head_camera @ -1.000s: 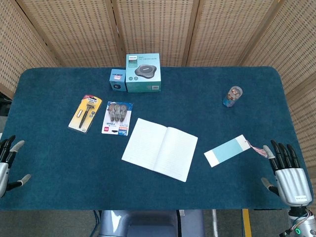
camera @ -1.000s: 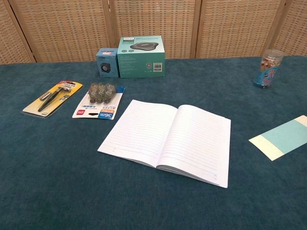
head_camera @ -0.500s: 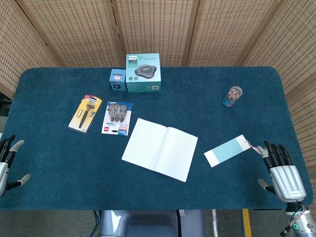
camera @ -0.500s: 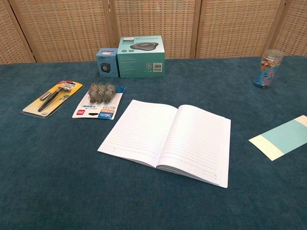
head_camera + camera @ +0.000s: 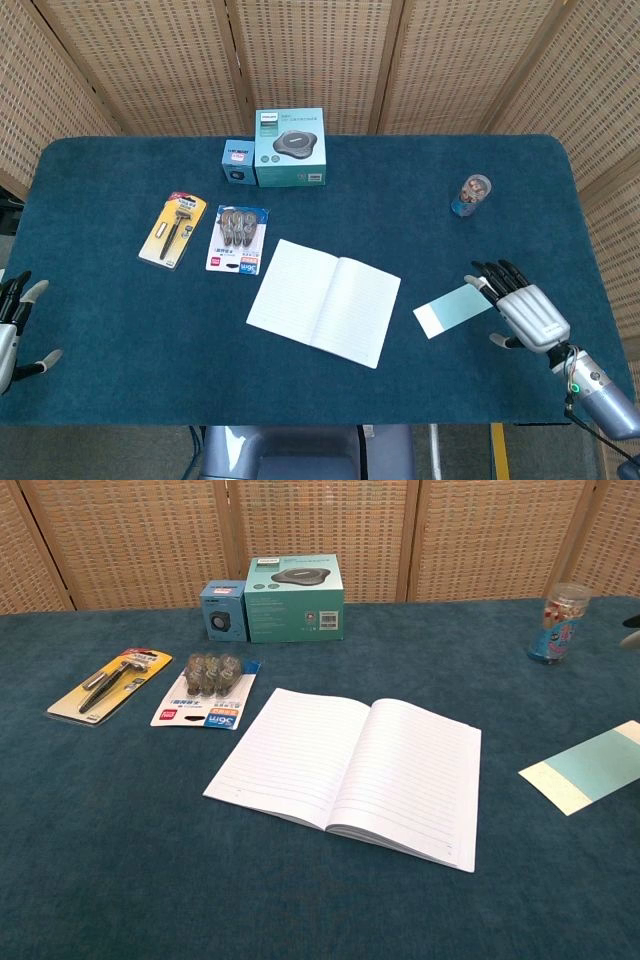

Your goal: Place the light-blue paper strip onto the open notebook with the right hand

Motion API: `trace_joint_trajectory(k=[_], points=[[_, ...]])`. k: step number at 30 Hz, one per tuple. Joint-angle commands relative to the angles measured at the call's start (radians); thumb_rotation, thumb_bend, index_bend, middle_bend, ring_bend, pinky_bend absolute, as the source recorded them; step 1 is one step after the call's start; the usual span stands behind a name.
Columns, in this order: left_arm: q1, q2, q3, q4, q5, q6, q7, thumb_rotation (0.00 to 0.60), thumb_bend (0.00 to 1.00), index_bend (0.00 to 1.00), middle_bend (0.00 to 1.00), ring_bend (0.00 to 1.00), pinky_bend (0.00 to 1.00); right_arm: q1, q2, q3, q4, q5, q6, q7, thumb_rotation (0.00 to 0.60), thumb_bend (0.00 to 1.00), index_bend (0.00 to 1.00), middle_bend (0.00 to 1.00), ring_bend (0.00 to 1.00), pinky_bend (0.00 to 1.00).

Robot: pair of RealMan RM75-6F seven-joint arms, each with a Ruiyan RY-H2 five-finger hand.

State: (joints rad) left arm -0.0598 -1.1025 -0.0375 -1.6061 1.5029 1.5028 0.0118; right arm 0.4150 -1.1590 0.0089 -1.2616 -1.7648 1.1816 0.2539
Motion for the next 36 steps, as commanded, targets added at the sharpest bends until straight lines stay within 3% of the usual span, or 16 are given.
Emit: trace_joint_trajectory(k=[1, 4, 7, 20, 36], points=[[-0.007, -0.001, -0.004, -0.003, -0.011, -0.013, 0.007, 0.600, 0.00, 0.00, 0.00, 0.00, 0.00, 0.092, -0.035, -0.014, 0.071, -0.004, -0.117, 0.175, 0.600, 0.44, 0.12, 0.00, 0.00, 0.00], [-0.011, -0.001, -0.004, -0.005, -0.018, -0.024, 0.013, 0.600, 0.00, 0.00, 0.00, 0.00, 0.00, 0.132, -0.049, -0.028, 0.107, 0.003, -0.177, 0.232, 0.600, 0.82, 0.13, 0.00, 0.00, 0.00], [-0.015, -0.002, -0.005, -0.007, -0.023, -0.031, 0.020, 0.600, 0.00, 0.00, 0.00, 0.00, 0.00, 0.160, -0.078, -0.035, 0.154, 0.022, -0.233, 0.222, 0.600, 1.00, 0.13, 0.01, 0.00, 0.00], [-0.022, 0.000, -0.003, -0.009, -0.030, -0.046, 0.021, 0.600, 0.00, 0.00, 0.00, 0.00, 0.00, 0.196, -0.146, -0.045, 0.242, 0.147, -0.405, 0.098, 0.600, 1.00, 0.14, 0.05, 0.00, 0.00], [-0.023, -0.001, -0.003, -0.008, -0.031, -0.043, 0.019, 0.600, 0.00, 0.00, 0.00, 0.00, 0.00, 0.190, -0.215, -0.060, 0.311, 0.212, -0.443, -0.011, 0.600, 1.00, 0.14, 0.05, 0.00, 0.00]])
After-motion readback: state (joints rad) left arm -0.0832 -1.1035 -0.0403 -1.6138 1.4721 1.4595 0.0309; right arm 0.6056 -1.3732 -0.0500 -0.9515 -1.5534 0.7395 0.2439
